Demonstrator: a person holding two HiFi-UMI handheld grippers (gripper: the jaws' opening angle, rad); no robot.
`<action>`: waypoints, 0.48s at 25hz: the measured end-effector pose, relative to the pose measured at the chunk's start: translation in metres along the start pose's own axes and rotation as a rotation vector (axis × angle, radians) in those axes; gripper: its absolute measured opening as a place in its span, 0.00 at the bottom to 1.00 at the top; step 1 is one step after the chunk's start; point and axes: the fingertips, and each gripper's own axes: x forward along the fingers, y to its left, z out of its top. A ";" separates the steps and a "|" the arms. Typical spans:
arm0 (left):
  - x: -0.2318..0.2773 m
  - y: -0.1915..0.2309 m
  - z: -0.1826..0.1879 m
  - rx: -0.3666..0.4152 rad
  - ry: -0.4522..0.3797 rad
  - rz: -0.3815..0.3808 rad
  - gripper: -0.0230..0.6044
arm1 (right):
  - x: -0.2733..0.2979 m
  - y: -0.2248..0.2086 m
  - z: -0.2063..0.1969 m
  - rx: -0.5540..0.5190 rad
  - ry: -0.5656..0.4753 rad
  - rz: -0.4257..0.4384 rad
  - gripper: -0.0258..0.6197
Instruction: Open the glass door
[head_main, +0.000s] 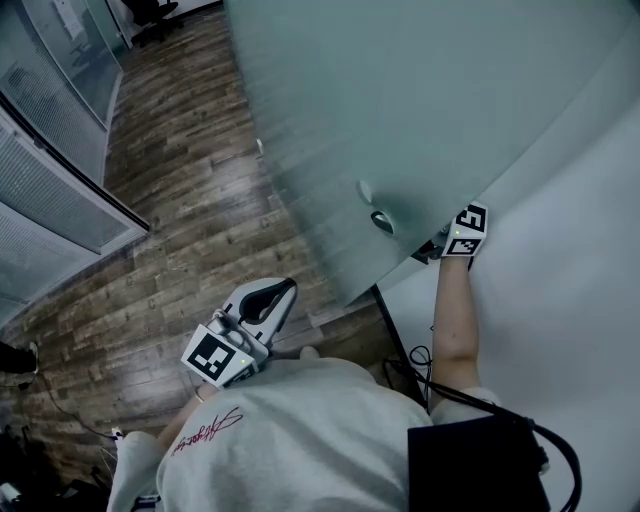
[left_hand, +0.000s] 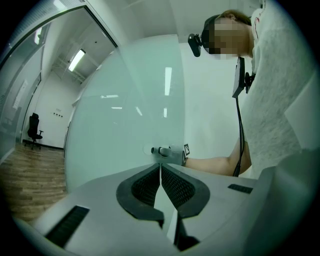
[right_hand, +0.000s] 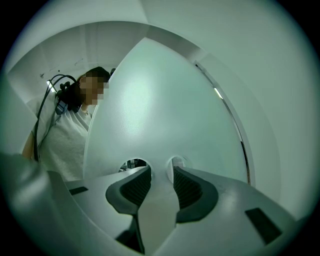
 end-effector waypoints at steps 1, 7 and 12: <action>0.000 0.001 -0.001 -0.006 0.000 0.000 0.07 | -0.001 0.000 0.000 0.009 0.001 0.002 0.26; -0.004 0.004 -0.007 -0.021 0.005 0.005 0.07 | -0.009 0.000 -0.003 0.013 -0.008 -0.038 0.26; -0.004 0.008 -0.010 -0.028 0.002 -0.003 0.07 | -0.030 -0.006 -0.015 0.029 -0.013 -0.131 0.24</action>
